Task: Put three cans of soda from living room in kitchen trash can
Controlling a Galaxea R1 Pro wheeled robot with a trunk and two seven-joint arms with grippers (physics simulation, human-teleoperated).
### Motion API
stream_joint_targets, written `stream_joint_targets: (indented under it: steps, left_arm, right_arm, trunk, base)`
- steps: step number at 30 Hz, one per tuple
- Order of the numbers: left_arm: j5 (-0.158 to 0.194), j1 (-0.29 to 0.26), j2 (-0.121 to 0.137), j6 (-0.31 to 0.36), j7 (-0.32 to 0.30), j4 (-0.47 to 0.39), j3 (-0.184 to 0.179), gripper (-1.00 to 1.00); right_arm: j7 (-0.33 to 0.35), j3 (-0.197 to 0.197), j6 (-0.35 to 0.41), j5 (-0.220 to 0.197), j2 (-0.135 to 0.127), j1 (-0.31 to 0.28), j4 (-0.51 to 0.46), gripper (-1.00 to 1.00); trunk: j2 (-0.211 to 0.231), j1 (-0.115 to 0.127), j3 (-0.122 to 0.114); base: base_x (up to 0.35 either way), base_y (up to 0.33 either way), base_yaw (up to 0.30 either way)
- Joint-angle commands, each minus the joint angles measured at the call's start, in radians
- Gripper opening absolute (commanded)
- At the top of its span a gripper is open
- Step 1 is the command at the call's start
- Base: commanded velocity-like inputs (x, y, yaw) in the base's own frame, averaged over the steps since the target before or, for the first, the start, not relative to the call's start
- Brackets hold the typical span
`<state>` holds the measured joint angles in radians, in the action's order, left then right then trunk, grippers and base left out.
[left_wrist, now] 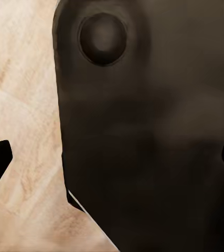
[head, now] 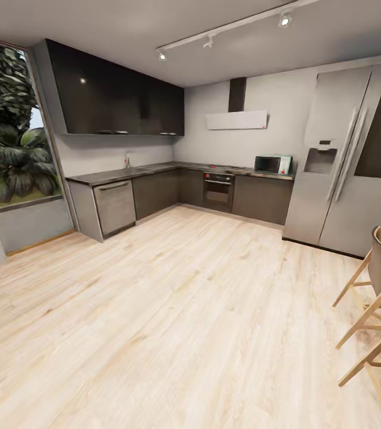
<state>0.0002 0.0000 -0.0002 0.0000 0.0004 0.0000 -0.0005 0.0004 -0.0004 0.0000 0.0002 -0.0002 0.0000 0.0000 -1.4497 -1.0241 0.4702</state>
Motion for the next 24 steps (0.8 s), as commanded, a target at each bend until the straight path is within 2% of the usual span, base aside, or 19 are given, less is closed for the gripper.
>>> stream_joint_targets:
  steps: [1,4,7,11,24]
  left_arm:
    - [-0.006,-0.006,0.002,-0.006,-0.006,-0.006,0.004,1.00]
    - [-0.004,-0.009,0.002,-0.010,0.003,-0.020,-0.001,1.00]
    - [0.002,0.009,0.003,-0.006,0.007,-0.025,-0.002,1.00]
    - [0.001,0.020,0.003,-0.006,0.007,-0.027,-0.001,1.00]
    - [0.002,0.020,0.003,-0.006,0.007,-0.028,-0.002,1.00]
  right_arm:
    - [0.004,-0.005,-0.003,0.006,0.006,-0.006,-0.003,1.00]
    - [0.001,-0.016,-0.001,0.010,0.011,-0.023,-0.005,1.00]
    - [-0.003,0.002,0.004,-0.007,0.018,-0.040,-0.006,1.00]
    - [-0.003,0.017,0.004,-0.015,0.017,-0.041,-0.005,1.00]
    - [-0.012,0.013,0.004,-0.015,0.013,-0.041,-0.005,1.00]
  trunk:
    - [0.000,-0.001,0.000]
    - [0.000,-0.001,0.000]
    - [0.000,-0.001,0.000]
    - [0.000,-0.001,0.000]
    - [0.000,-0.001,0.000]
  base:
    - [0.000,0.000,0.000]
    - [0.000,0.000,0.000]
    - [0.000,0.000,0.000]
    - [0.000,0.000,0.000]
    - [0.000,0.000,0.000]
